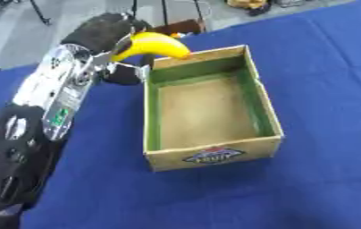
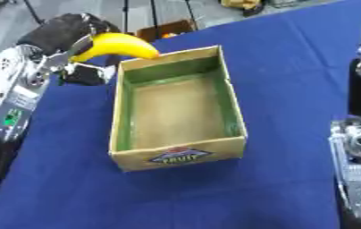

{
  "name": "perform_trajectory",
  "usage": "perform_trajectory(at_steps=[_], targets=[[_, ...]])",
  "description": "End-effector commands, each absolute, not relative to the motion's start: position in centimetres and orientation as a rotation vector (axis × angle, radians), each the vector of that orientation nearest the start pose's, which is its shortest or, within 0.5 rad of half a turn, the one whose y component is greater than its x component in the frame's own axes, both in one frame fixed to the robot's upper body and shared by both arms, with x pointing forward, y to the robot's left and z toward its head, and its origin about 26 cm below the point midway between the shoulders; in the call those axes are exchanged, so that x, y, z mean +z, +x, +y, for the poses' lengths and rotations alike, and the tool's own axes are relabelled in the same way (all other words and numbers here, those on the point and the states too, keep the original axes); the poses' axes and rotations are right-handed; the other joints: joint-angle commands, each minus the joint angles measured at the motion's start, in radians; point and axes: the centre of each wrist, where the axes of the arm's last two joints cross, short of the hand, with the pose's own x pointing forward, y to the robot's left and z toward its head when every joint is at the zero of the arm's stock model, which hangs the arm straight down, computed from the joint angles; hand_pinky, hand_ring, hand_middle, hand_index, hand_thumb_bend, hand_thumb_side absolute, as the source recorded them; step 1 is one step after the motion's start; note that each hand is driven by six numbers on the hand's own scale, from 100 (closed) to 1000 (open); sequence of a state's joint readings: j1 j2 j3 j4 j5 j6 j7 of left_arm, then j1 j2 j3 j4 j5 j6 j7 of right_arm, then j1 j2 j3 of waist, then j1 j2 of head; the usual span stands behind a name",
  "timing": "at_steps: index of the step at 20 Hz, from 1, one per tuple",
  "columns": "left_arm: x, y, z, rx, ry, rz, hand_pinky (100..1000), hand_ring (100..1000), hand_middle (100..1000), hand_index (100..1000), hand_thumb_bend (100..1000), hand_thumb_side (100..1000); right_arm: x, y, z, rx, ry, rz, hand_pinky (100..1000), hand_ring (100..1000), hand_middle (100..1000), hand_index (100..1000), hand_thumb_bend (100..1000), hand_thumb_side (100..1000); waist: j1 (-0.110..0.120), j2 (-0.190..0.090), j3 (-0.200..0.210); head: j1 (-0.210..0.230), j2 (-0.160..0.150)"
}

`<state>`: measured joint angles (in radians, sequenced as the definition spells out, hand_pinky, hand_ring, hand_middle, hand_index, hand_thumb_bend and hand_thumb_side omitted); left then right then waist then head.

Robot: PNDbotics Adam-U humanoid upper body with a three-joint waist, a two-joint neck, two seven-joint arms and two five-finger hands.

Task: Pick up objects on the table and place them in the box.

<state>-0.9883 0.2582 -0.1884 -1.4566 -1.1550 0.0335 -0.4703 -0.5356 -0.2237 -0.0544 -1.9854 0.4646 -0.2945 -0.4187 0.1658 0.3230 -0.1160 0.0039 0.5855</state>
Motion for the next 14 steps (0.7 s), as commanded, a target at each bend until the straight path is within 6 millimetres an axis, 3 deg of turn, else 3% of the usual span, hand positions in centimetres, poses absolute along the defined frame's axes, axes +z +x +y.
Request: perform_trajectory(at_steps=[1, 14], targets=[[31.5, 40.5, 13.6, -1.467, 1.213, -1.8, 141, 396, 537, 675, 100, 302, 27.0, 31.3, -23.1, -0.013, 0.766, 3.196, 774, 855, 595, 886, 100, 888, -0.006, -0.015, -0.005, 0.011, -0.016], [31.0, 40.4, 11.6, -1.548, 1.017, -1.83, 115, 386, 526, 664, 100, 317, 27.4, 31.3, -22.9, 0.04, 0.752, 3.174, 773, 852, 601, 885, 100, 881, 0.006, -0.01, -0.043, 0.039, -0.034]])
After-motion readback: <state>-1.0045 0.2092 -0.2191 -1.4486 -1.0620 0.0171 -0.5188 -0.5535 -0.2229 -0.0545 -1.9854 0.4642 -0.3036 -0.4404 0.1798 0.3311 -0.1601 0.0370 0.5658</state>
